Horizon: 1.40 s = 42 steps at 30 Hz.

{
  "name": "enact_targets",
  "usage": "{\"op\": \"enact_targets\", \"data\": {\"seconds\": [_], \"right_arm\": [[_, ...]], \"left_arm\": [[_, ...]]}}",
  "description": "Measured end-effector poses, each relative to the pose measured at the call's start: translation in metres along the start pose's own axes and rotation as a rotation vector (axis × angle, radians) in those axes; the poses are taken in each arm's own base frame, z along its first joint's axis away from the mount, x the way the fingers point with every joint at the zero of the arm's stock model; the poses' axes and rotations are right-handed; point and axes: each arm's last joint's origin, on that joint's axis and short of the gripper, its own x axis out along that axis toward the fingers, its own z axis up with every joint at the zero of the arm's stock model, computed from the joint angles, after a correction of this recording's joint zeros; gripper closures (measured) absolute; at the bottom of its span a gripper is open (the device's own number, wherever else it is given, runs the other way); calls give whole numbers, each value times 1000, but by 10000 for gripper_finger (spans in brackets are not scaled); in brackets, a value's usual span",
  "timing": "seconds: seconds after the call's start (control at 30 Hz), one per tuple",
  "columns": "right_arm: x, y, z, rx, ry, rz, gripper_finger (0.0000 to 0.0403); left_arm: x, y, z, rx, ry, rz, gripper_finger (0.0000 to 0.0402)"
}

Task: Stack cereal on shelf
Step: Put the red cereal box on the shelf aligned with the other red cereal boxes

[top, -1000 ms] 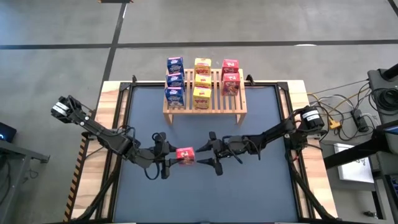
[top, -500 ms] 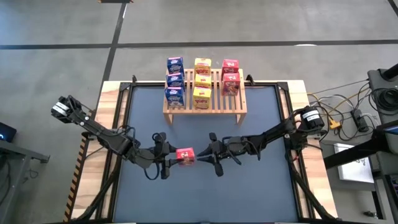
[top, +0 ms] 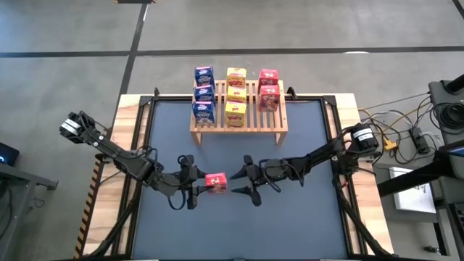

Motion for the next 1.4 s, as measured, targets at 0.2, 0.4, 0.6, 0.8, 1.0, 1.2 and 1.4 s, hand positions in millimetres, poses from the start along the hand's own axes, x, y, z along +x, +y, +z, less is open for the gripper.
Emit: {"op": "enact_targets", "data": {"seconds": [0.2,0.4,0.6,0.8,1.0,1.2,1.4], "right_arm": [[2,-2,7,60,-43,-2,73],[6,-1,18,68,-76,0,34],[8,-1,23,55,-94,6,35],[8,-1,23,61,-93,6,35],[8,-1,23,65,-93,7,35],[8,-1,23,60,-92,8,66],[8,0,23,54,-86,37,127]], "left_arm": [[0,0,1,3,-5,-2,239],[0,-2,4,23,-40,-15,239],[0,-2,5,29,-45,-14,239],[0,-3,10,33,-92,-27,239],[0,-4,14,46,-124,-38,239],[0,-5,15,39,-136,-43,239],[0,-5,15,39,-135,-43,239]]}}
